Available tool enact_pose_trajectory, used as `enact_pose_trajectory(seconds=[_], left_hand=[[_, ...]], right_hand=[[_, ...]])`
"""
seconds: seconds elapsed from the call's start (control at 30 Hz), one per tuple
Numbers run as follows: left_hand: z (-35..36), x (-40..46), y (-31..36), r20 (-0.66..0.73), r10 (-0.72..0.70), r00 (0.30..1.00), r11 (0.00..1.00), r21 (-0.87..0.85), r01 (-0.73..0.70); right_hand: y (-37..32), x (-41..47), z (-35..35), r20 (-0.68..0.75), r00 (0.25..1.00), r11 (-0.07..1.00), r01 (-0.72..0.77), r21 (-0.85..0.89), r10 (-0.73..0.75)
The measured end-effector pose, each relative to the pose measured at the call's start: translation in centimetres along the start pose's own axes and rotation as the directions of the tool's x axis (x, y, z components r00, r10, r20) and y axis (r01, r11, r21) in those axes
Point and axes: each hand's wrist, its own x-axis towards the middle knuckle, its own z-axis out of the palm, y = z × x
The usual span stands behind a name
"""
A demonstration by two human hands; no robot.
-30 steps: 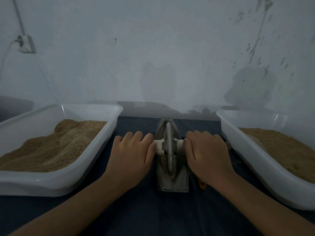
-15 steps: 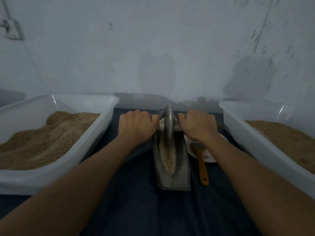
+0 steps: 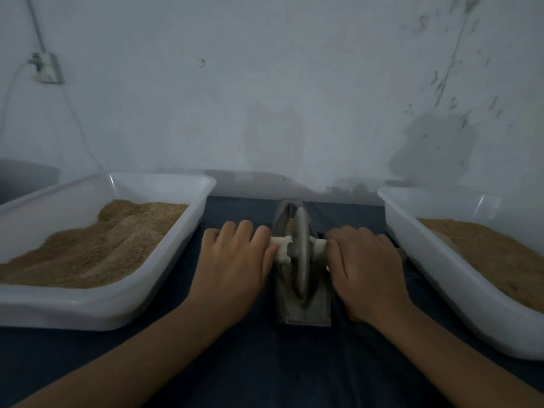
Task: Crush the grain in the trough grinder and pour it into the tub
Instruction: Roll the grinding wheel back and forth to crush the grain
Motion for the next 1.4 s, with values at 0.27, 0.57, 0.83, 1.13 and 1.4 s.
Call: enact_pose_trajectory(seconds=[0.27,0.57,0.83,1.13,1.4], left_hand=[[2.2,2.0,-0.7,0.008,-0.013,1.0,0.999,-0.038,0.013],[5.8,7.7,-1.8,0.223,0.094,0.97,0.978,0.162,-0.132],[3.0,4.6,-0.7,0.137,0.007,0.991,0.992,0.122,-0.024],[-0.1,0.1,0.7,0.021,-0.043,0.999,0.996,0.073,0.042],[2.4,4.3,-1.3,0.13,0.043,0.991,0.999,0.004,-0.043]], right_hand=[[0.1,2.0,1.7,0.011,1.0,0.999,-0.009,-0.053,0.01],[2.4,8.6,5.9,0.3,0.931,0.977,-0.178,-0.117,0.206],[1.5,5.2,3.9,0.243,0.97,0.979,0.051,-0.197,-0.001],[0.4,0.6,1.2,0.038,0.999,0.999,-0.013,0.035,0.012],[1.0,3.5,3.2,0.138,0.988,0.994,-0.055,-0.095,0.068]])
